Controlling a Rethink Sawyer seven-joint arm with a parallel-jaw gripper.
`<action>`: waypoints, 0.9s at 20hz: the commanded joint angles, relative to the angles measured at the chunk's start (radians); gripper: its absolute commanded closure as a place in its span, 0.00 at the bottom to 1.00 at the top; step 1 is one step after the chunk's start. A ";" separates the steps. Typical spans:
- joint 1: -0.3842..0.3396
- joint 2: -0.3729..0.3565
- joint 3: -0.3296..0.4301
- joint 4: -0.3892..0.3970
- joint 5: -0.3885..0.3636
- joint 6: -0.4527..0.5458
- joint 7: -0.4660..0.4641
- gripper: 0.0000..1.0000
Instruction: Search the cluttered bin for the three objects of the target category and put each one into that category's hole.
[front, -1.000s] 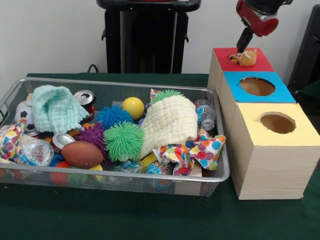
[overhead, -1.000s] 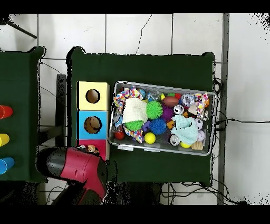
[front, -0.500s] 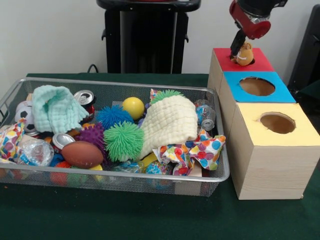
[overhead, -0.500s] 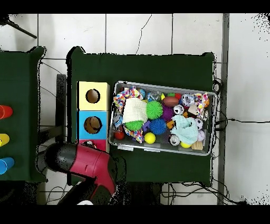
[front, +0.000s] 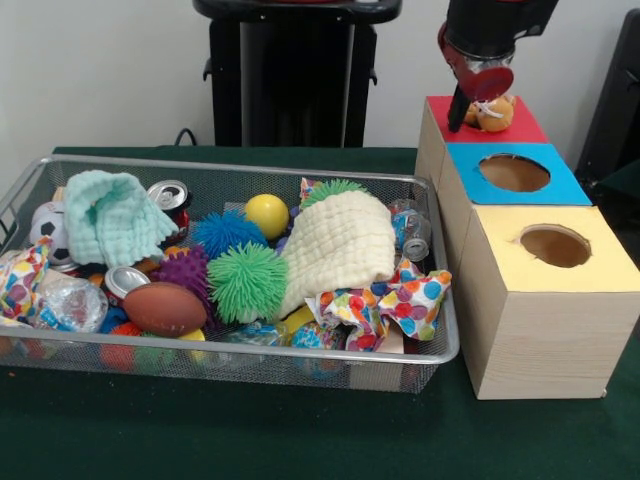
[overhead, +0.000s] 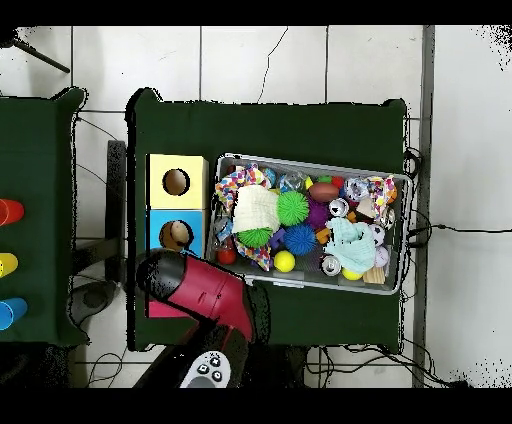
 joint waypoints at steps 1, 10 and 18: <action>-0.043 -0.046 0.192 0.081 0.061 0.077 0.079 1.00; 0.041 -0.041 0.033 -0.032 -0.116 0.184 0.168 1.00; 0.122 -0.049 -0.075 -0.120 -0.187 0.269 0.231 1.00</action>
